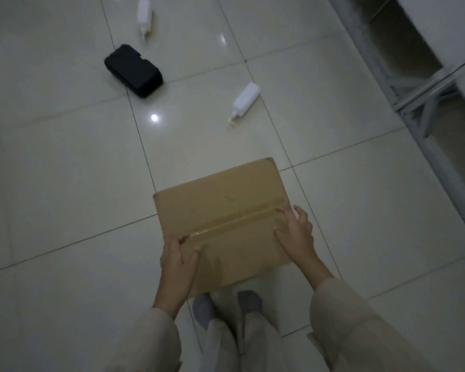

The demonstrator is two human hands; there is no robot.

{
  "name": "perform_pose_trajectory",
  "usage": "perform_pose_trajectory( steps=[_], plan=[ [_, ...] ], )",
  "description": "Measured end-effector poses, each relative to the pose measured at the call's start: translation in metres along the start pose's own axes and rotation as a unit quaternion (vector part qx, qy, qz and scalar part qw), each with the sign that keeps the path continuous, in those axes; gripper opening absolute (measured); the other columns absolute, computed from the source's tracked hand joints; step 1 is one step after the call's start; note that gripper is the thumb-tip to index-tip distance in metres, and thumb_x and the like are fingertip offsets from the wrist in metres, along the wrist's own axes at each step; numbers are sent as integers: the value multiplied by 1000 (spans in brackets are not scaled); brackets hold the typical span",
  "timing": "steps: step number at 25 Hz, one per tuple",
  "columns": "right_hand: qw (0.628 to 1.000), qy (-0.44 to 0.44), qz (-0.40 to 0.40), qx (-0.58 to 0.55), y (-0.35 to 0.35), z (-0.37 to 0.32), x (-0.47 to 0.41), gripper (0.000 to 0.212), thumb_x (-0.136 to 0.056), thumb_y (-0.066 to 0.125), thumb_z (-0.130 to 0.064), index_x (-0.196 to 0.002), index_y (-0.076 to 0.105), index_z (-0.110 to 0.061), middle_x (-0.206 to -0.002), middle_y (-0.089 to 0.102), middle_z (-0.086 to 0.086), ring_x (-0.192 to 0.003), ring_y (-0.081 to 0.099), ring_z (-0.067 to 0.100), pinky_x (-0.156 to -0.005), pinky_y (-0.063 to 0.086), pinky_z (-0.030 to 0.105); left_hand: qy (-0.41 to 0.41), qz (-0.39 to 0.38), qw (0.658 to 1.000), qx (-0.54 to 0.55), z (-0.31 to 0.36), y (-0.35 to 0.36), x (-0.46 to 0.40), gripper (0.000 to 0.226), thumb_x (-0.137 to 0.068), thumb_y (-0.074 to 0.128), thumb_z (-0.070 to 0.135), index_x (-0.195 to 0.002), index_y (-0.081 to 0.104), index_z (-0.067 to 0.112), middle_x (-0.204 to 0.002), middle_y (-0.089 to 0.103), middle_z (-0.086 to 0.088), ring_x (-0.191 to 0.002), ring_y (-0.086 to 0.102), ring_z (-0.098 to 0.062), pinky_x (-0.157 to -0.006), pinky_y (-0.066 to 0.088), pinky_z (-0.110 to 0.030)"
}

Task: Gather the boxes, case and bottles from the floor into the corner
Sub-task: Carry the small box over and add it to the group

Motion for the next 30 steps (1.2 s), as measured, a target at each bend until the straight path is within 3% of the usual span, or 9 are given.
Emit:
perform_pose_trajectory(
  steps=[3, 7, 11, 15, 19, 25, 30],
  plan=[
    [999, 10, 20, 48, 34, 34, -44, 60, -82, 59, -14, -136, 35, -30, -153, 14, 11, -136, 23, 36, -107, 27, 51, -66, 35, 996, -42, -47, 38, -39, 64, -84, 62, 20, -136, 30, 4, -138, 33, -19, -130, 30, -37, -109, 29, -45],
    [999, 38, 2, 29, 67, 70, -78, 79, -80, 66, -32, -141, 17, -40, -154, 13, 14, -136, 25, 38, -109, 22, 59, -152, 58, 986, -44, -102, 64, -72, 97, -75, 71, 33, -143, 6, 10, -151, 9, -17, -140, 11, -36, -113, 19, -53],
    [995, 40, 29, -82, 73, 78, -84, 94, -68, 76, -37, -138, 13, -42, -148, 31, 3, -128, 38, 33, -106, 31, 58, -175, 89, 979, 48, -131, 64, -92, 108, -69, 78, 30, -144, 1, 17, -150, 21, -17, -136, 26, -38, -112, 26, -53],
    [991, 83, 28, -105, 70, 62, -75, 100, -64, 79, -32, -141, 15, -32, -145, 38, 2, -127, 42, 31, -106, 34, 56, -177, 113, 976, 57, -130, 43, -94, 100, -64, 80, 40, -139, 21, 11, -143, 33, -13, -130, 38, -34, -108, 34, -52],
    [991, 74, -6, -111, 60, 18, -56, 87, -70, 75, -19, -140, 24, -22, -138, 46, 6, -122, 48, 31, -104, 38, 52, -201, 143, 966, 73, -111, -4, -87, 94, -63, 78, 45, -134, 29, 10, -139, 39, -14, -125, 42, -37, -105, 36, -54],
    [992, 6, -49, -116, 49, -88, -7, 74, -74, 70, -11, -136, 31, -22, -129, 52, 4, -105, 51, 22, -91, 42, 36, -226, 217, 946, 77, -89, -112, -46, 87, -71, 73, 42, -136, 29, 4, -140, 37, -20, -129, 34, -42, -108, 31, -52],
    [990, -58, -48, -116, 42, -218, 64, 71, -72, 66, -11, -133, 32, -25, -128, 55, 4, -112, 54, 28, -96, 45, 45, -207, 272, 927, 153, -60, -243, 12, 81, -77, 68, 39, -137, 28, 3, -143, 33, -21, -131, 31, -40, -108, 28, -48]
  ],
)
Point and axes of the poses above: each hand's wrist, its own x-axis away from the middle knuckle, its own y-axis out of the palm, z = x × y, the point moved 2 cm from there along -x, towards the middle knuckle
